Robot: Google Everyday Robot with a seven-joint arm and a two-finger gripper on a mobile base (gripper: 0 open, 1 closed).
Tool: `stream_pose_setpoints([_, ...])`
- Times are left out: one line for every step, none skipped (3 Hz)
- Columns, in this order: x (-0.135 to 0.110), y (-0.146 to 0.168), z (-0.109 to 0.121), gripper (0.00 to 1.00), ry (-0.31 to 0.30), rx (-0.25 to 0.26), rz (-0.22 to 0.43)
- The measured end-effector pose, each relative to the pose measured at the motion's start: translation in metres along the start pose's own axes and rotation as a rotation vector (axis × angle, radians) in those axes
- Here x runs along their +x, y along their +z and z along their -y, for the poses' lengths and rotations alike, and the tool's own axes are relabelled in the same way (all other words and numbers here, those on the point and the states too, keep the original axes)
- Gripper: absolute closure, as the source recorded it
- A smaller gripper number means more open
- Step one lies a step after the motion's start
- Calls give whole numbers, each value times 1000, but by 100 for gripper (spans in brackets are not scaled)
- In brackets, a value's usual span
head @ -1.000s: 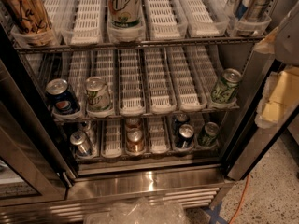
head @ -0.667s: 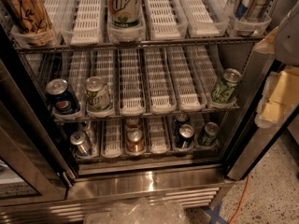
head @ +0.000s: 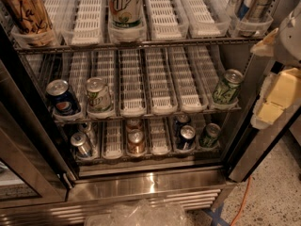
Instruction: Pick 7up can from middle shelf of fridge
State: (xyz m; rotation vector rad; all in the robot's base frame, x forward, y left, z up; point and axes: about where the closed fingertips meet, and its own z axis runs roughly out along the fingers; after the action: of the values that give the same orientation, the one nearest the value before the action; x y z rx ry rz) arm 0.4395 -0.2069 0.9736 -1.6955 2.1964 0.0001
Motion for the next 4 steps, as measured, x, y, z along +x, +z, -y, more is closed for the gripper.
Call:
stream_pose_setpoints([-8,5,-8,0,8,-28,89])
stream_pose_setpoints([-26,-2,-17,0,13,-53,167])
stream_pose_setpoints([-26,-2,-17,0,13,-53,167])
stream_pose_setpoints([-34,18,-30,0,-16,-83,103])
